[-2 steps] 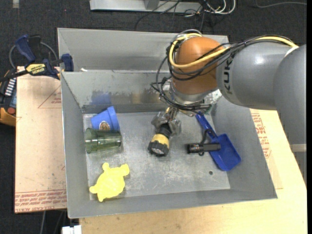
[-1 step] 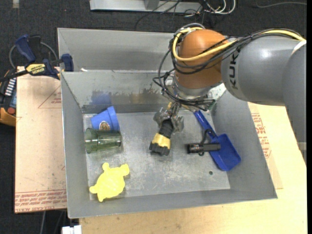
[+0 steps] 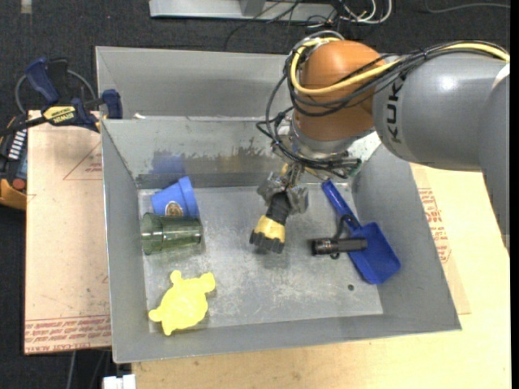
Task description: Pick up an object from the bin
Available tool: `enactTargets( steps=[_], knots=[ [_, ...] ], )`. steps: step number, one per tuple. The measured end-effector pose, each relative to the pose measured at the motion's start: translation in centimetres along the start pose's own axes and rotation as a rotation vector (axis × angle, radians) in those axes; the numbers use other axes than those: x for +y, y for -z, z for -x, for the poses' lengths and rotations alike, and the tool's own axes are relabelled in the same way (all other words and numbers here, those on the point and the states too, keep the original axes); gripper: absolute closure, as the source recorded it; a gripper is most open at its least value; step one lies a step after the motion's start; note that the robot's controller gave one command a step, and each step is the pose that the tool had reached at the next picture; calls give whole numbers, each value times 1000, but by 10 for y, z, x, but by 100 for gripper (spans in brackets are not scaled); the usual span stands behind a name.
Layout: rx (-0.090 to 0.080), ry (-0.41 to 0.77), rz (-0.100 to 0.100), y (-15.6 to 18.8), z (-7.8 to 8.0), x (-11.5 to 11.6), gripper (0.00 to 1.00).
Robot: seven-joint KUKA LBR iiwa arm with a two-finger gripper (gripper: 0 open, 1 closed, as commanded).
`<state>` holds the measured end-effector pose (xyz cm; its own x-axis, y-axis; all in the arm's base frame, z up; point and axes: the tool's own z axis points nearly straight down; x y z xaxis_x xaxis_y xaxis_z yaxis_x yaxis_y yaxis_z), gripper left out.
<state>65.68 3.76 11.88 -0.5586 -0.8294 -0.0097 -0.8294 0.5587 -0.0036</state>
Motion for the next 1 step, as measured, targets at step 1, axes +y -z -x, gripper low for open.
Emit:
enactTargets(
  steps=[1],
  knots=[
    [2,-1,4,13,0,1,100]
  ],
)
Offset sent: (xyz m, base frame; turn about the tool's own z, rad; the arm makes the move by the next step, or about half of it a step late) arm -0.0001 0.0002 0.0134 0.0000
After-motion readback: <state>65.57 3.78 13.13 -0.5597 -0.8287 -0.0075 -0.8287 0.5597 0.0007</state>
